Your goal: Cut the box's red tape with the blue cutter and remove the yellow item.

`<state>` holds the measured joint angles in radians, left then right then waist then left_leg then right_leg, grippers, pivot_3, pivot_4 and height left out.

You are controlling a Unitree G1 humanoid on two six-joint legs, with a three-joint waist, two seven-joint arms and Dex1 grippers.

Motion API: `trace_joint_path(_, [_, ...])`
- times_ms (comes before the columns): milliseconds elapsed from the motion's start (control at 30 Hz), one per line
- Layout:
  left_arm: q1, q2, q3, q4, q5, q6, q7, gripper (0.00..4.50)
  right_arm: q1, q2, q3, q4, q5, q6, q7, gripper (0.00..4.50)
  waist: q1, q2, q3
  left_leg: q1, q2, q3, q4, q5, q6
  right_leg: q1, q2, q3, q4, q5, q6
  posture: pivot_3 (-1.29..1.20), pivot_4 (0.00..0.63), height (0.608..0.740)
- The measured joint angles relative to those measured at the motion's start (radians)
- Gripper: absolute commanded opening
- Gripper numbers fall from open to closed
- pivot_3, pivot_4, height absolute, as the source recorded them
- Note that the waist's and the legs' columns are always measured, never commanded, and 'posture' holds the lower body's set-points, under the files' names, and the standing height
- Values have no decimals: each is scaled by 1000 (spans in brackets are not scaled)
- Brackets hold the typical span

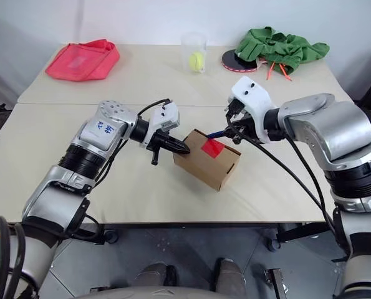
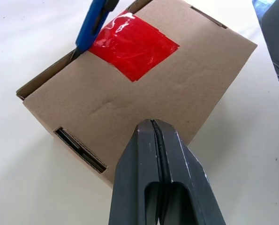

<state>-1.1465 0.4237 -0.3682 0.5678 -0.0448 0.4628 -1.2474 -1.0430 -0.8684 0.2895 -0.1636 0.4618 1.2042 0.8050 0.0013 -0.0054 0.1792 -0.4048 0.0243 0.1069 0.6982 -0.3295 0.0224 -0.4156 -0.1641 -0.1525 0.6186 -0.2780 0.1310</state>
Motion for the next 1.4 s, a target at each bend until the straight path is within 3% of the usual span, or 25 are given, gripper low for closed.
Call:
trace_joint_path(400, [-65,-31,-44,59,79,8,5,0,-83,-53,110,58,-98,-76,160,177,4,0,0,1,0,0,2,0,1,2,0,0,0,0,0,0,150,740])
trace_joint_path(1400, [-19,-53,-52,-89,128,121,49,0,-136,-161,217,74,-285,-134,442,177,25,0,-1,2,0,-1,3,0,1,4,0,0,0,0,0,0,150,740])
